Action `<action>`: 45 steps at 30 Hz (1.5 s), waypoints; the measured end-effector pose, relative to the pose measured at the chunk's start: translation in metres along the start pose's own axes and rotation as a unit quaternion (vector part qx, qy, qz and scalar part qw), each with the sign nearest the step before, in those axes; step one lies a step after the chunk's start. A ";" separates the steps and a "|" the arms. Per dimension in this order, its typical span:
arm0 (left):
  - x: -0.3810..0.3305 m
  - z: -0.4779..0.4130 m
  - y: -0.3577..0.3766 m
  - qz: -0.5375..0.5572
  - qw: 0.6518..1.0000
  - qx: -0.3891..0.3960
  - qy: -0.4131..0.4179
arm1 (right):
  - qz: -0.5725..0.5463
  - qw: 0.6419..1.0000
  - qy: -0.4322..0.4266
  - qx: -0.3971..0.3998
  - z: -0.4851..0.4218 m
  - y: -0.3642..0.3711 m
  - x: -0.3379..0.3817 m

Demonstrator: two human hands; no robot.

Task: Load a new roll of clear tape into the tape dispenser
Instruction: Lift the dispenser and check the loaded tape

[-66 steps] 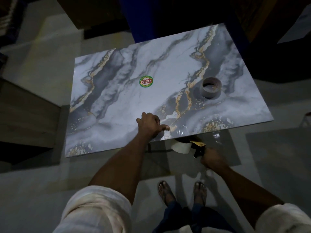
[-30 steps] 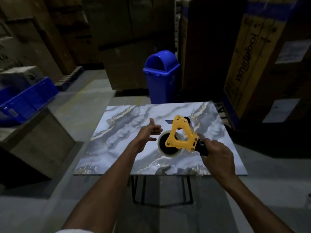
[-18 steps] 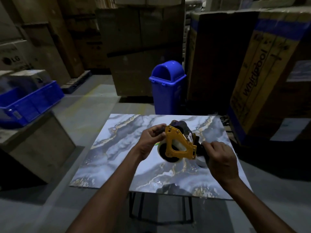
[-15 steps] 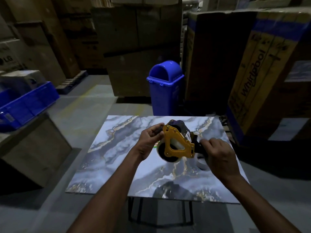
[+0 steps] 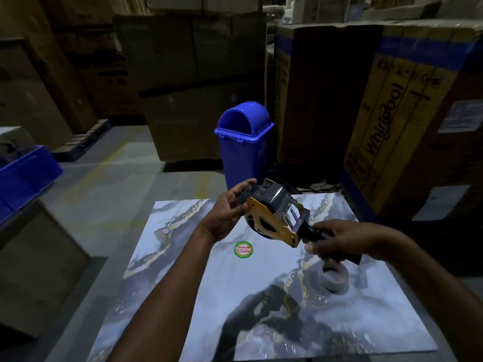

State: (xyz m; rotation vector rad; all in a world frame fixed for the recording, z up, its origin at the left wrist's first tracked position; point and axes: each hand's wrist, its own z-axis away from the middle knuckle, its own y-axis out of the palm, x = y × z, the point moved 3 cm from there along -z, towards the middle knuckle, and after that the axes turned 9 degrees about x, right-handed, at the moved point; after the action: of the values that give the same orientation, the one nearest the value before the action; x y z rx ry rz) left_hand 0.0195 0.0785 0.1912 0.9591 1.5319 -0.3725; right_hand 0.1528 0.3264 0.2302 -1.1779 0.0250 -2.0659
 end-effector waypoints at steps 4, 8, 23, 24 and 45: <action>-0.018 -0.012 -0.016 0.008 1.000 0.021 0.009 | -0.288 0.948 -0.082 0.105 -0.016 -0.006 -0.001; -0.044 -0.031 -0.022 -0.025 0.998 0.039 0.038 | -0.349 0.920 -0.151 0.096 -0.025 -0.012 0.019; -0.064 -0.068 -0.027 -0.058 0.976 -0.207 0.042 | -0.237 0.906 -0.204 -0.285 -0.056 -0.016 0.050; -0.063 -0.067 -0.027 -0.078 0.974 -0.208 0.041 | -0.225 0.905 -0.207 -0.295 -0.056 -0.017 0.048; -0.077 -0.081 -0.037 -0.386 0.914 -0.123 0.019 | -0.117 0.928 -0.193 -0.297 -0.047 -0.031 0.027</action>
State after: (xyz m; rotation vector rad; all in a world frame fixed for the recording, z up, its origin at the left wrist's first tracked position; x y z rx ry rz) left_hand -0.0678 0.0864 0.2700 0.1244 1.9028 -0.6951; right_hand 0.0915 0.3170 0.2340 -2.0306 0.3588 -2.0496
